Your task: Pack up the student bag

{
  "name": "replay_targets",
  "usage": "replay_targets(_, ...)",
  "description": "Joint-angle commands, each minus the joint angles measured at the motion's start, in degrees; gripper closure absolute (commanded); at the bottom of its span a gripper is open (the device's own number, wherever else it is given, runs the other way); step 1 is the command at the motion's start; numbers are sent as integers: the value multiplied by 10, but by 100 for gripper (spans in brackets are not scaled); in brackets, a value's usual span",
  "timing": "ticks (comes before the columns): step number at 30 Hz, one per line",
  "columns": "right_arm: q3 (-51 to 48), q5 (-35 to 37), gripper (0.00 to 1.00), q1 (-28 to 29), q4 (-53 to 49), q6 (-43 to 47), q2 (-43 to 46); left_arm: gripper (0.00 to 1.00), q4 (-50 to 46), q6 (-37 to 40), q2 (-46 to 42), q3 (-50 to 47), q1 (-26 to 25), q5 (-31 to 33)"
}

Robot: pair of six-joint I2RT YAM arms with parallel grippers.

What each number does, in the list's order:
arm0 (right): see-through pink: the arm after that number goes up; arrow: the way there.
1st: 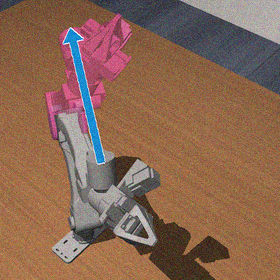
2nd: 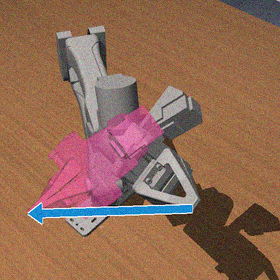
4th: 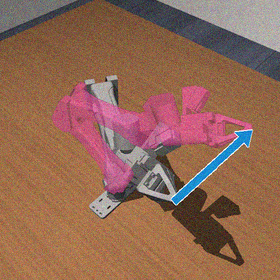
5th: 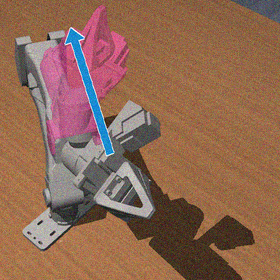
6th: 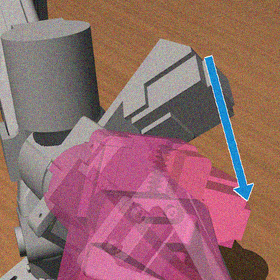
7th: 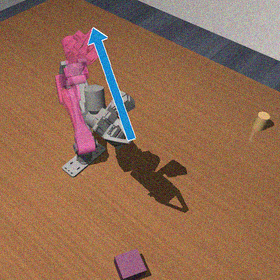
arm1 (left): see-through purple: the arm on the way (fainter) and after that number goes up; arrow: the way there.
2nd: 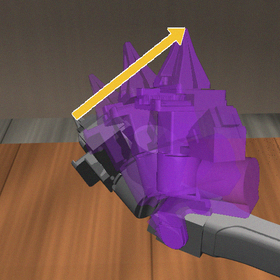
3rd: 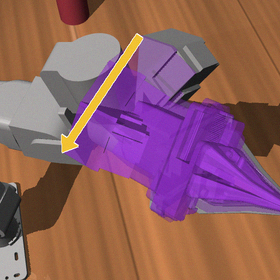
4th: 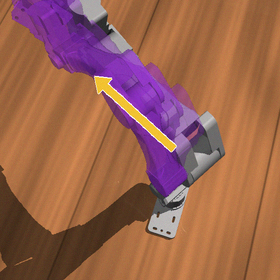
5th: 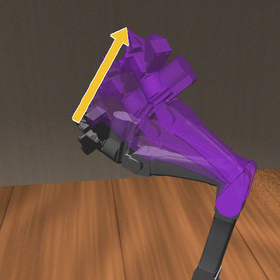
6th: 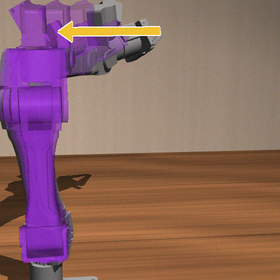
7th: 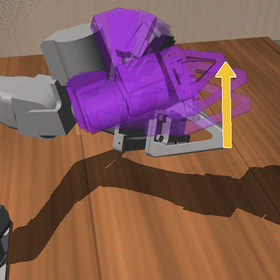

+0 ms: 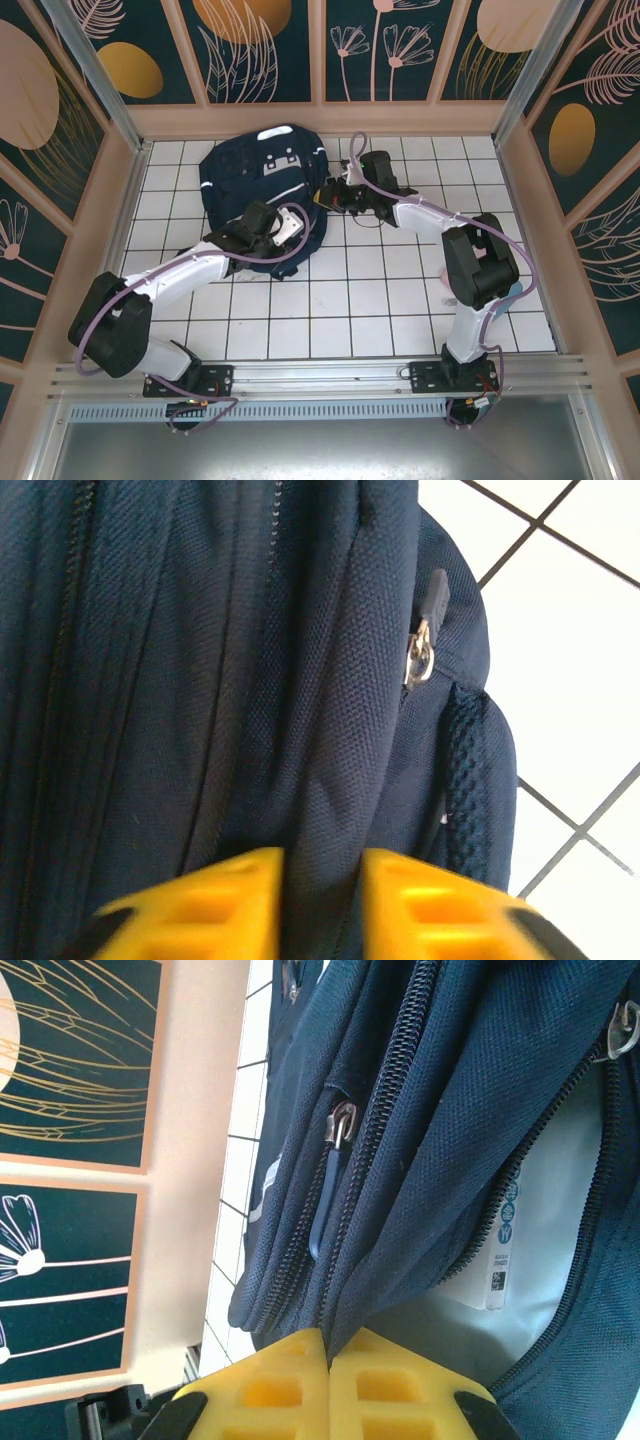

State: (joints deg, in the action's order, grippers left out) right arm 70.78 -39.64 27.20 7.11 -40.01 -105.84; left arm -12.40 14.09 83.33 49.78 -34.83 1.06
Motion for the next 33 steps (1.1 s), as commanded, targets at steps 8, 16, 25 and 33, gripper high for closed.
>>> replay_targets(8,14,10,84,-14,-4,64,55,100,33,9,-29,6,0,-30)
replay_targets(16,-44,56,48,-21,-21,154,94,100,35,-24,-58,16,0,-49)
replay_targets(25,-185,30,41,-7,-10,284,158,100,16,-42,-61,38,0,-52)
replay_targets(33,-158,-18,38,27,39,308,74,100,15,-43,-55,49,0,-46)
